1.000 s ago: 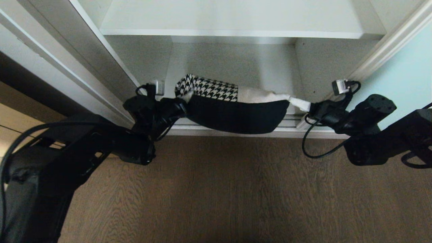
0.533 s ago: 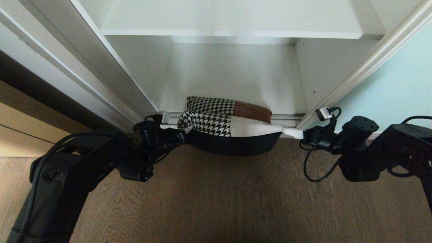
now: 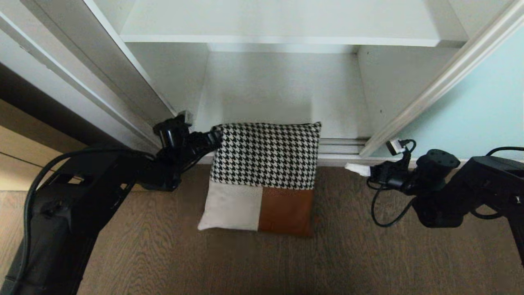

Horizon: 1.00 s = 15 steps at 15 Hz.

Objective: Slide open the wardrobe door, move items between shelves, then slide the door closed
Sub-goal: Place the pillow on the lower shelf

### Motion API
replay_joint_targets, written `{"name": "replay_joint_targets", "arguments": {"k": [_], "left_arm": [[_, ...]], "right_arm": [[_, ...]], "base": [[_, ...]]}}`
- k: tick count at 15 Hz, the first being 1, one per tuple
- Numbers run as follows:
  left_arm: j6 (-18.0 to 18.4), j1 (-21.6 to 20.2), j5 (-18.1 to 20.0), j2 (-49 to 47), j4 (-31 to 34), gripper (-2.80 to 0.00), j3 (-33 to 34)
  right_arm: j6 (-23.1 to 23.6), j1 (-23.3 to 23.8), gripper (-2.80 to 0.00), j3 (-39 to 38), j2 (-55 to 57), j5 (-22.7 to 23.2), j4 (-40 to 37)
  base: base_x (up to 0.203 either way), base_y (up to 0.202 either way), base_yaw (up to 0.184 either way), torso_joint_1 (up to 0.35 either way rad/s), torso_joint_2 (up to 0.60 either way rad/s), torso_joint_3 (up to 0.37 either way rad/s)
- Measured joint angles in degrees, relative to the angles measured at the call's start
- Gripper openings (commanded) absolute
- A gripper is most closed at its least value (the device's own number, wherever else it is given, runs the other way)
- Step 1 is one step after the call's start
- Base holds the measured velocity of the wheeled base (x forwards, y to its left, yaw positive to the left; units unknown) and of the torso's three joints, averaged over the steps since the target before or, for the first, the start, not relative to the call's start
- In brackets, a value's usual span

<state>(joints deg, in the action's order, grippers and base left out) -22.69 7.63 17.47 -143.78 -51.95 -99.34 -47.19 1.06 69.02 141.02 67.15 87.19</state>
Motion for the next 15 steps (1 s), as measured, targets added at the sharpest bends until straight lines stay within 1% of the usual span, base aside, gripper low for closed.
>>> {"name": "replay_joint_targets", "arguments": {"k": [1, 3, 4, 6, 8, 9, 12, 14, 15], "left_arm": [[0.0, 1.1, 0.0, 0.3, 1.3, -2.80, -3.2], [0.4, 3.0, 0.1, 0.5, 5.8, -2.80, -9.0], [0.5, 3.4, 0.1, 0.4, 8.3, -2.80, -10.2], [0.5, 3.8, 0.5, -0.3, 9.8, -2.80, -11.3], [0.5, 3.5, 2.4, -0.8, 9.8, -2.80, -11.8], [0.6, 3.4, 2.7, -0.8, 9.5, -2.80, -11.8], [0.7, 2.9, 2.7, -0.5, 8.2, -2.80, -11.9], [1.2, 1.6, 2.3, -1.1, 7.4, -2.80, -11.9], [1.2, 0.7, 2.0, -2.0, 6.1, -2.80, -11.9]], "right_arm": [[1.8, -0.2, -2.80, -0.8, -0.3, 0.0, 0.0], [2.8, 0.1, -2.80, -1.6, -0.5, 0.0, 0.0], [2.6, 0.1, -2.80, -1.5, -0.3, -0.2, 0.0], [2.4, -0.3, -2.80, -0.9, 0.4, -0.3, 0.0], [2.5, -0.2, -2.80, -0.8, 1.0, -0.4, 0.0], [2.6, -0.1, -2.80, -0.7, 1.2, -0.3, 0.0], [2.4, 0.0, -2.80, 0.3, 2.3, -0.4, 0.0], [2.3, 0.0, -2.80, 2.0, 3.6, -0.4, -0.2], [2.3, -0.2, -2.80, 2.8, 4.0, -0.5, -1.8]], "base": [[0.000, 0.000, 0.000, 0.000, 0.00, 0.000], [0.000, 0.000, 0.000, 0.000, 0.00, 0.000], [0.000, 0.000, 0.000, 0.000, 0.00, 0.000], [0.000, 0.000, 0.000, 0.000, 0.00, 0.000], [0.000, 0.000, 0.000, 0.000, 0.00, 0.000], [0.000, 0.000, 0.000, 0.000, 0.00, 0.000], [0.000, 0.000, 0.000, 0.000, 0.00, 0.000], [0.000, 0.000, 0.000, 0.000, 0.00, 0.000], [0.000, 0.000, 0.000, 0.000, 0.00, 0.000]]}}
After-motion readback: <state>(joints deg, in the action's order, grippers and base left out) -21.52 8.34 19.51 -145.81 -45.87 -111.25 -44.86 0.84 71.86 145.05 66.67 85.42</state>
